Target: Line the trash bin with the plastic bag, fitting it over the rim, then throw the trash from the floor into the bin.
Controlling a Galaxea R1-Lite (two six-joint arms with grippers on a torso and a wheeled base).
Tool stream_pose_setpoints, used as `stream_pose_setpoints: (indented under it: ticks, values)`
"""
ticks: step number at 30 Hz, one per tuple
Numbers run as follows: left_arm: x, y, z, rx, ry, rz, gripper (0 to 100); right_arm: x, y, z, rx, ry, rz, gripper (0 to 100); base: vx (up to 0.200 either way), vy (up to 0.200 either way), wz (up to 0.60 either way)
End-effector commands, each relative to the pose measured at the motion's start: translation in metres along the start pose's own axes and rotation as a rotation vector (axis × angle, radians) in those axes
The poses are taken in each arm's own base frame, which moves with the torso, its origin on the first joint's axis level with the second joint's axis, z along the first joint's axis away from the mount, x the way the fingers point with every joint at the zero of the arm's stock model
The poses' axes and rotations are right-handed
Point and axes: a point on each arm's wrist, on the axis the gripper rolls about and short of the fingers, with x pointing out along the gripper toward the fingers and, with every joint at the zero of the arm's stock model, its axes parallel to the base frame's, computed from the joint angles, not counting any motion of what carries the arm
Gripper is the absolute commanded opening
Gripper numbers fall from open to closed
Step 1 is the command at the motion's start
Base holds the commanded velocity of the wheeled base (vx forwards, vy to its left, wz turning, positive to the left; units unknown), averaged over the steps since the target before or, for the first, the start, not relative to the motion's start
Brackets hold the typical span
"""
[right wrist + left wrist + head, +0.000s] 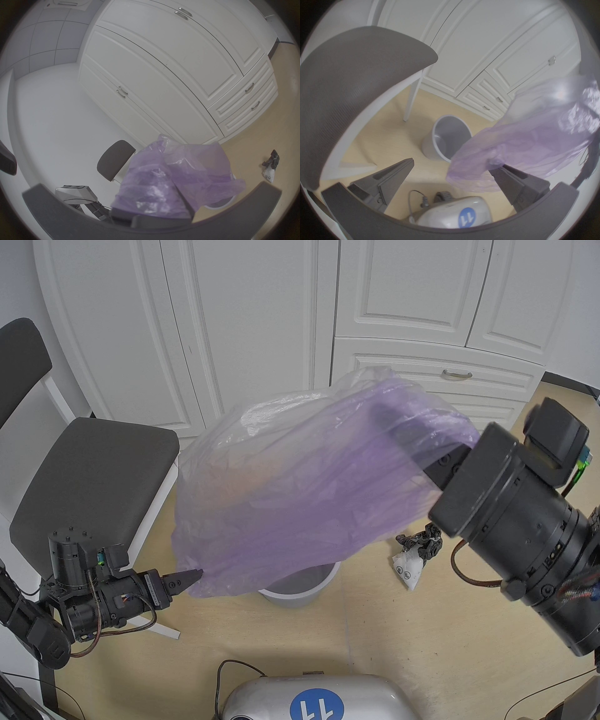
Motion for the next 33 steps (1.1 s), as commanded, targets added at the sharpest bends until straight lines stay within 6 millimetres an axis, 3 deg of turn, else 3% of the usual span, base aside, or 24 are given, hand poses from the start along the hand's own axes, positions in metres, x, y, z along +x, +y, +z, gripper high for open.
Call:
stream_pose_setpoints:
  ticks: [1,13,18,26,33]
  values:
    - [-0.006,-0.005,0.0,-0.101,0.0,-0.111,100,0.0,0.001,-0.004,0.002,0.014,0.006,0,0.0,0.0,0.0]
    - [0.016,0.003,-0.027,-0.107,0.008,-0.172,100,-0.004,0.014,0.0,0.065,0.008,0.051,0,0.0,0.0,0.0]
    - [0.023,0.003,-0.04,-0.097,0.043,-0.188,100,-0.004,0.018,-0.007,0.082,0.032,0.06,0,0.0,0.0,0.0]
    - [0.01,-0.004,-0.037,-0.084,0.02,-0.213,100,0.003,0.013,-0.019,0.081,0.053,0.035,0,0.0,0.0,0.0]
    - [0.013,-0.006,-0.039,-0.08,0.031,-0.223,100,0.005,0.015,-0.032,0.108,0.094,0.035,0,0.0,0.0,0.0]
